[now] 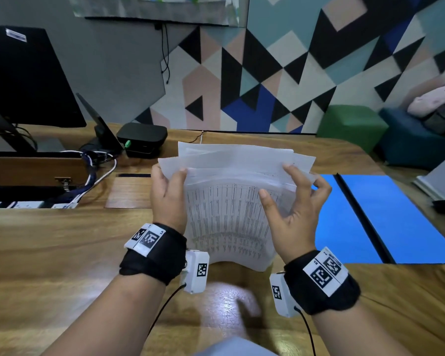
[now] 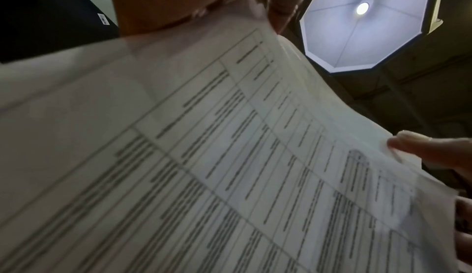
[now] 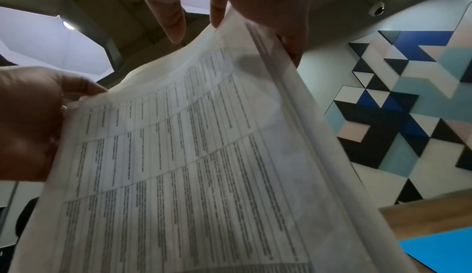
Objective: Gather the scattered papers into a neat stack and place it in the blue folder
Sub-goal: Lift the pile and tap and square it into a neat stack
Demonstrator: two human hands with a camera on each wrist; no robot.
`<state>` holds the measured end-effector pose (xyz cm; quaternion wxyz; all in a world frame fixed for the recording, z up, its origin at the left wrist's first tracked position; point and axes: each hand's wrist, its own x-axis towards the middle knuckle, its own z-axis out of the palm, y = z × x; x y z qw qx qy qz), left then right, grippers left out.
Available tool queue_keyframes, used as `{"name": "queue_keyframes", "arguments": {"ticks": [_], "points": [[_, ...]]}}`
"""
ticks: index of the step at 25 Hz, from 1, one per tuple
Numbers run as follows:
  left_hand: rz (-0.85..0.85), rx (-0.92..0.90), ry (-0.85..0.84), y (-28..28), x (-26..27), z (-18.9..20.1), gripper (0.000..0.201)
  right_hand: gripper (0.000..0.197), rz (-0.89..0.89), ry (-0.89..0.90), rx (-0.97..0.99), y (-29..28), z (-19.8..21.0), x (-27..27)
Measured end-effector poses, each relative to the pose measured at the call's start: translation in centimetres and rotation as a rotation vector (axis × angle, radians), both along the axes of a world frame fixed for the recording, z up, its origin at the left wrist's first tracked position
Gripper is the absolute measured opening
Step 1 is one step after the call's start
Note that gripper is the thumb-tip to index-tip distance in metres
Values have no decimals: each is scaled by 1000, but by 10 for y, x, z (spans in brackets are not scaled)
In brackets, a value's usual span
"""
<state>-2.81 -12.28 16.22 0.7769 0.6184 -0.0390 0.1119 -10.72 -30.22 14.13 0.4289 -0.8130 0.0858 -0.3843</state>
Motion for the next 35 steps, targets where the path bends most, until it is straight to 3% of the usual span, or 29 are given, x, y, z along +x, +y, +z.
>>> {"name": "queue_keyframes", "arguments": {"ticks": [5,11,15,18,22,27,32,35], "points": [[-6,-7,43,-1,-13,-11,31,41,30,22,38,5,-2,-4],[13,38,10,-3,-13,3,35,77,9,-52,-79,8,9,-5],[75,89,4,-7,-11,9,42,46,-3,-17,-90,7,11,-4],[134,112,46,-8,-9,7,30,31,-13,-9,5,6,3,-6],[127,100,113,-7,-6,1,17,38,43,13,47,5,-4,-8],[38,82,127,-4,-8,0,40,40,99,116,64,1,-3,-10],[-44,95,108,-3,-12,-7,40,42,60,108,111,4,-7,-11],[-58,45,107,-4,-10,-10,30,41,50,88,110,3,-8,-8]]}}
